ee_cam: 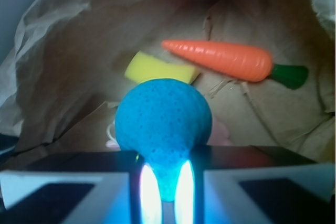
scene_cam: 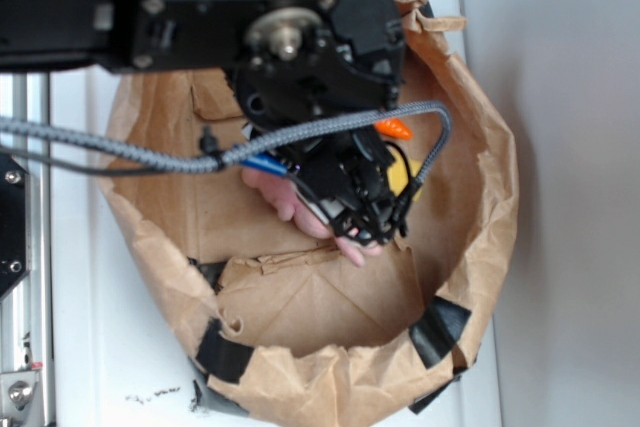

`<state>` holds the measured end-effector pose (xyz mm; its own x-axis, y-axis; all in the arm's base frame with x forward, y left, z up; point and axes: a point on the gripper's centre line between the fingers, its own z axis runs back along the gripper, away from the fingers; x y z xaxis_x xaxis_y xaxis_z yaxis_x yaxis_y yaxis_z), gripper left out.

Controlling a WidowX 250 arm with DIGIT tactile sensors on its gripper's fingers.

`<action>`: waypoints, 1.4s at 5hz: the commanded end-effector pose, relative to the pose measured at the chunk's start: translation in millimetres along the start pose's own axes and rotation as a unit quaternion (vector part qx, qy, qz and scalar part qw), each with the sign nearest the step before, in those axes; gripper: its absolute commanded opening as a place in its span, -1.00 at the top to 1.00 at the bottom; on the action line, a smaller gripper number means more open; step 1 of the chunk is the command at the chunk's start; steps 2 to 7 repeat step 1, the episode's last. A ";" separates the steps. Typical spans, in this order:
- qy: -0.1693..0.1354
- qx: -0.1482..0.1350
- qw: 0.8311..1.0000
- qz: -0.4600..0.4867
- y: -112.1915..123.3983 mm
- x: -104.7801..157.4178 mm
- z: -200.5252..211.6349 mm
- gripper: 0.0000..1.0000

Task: Grab the blue ball.

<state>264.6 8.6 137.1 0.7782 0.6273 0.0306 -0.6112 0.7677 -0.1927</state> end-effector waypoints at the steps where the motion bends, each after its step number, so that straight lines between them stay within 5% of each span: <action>1: -0.007 0.014 1.000 0.004 7.6 18.3 36.5 1.00; 7: -0.007 0.014 1.000 0.004 7.6 18.3 36.5 1.00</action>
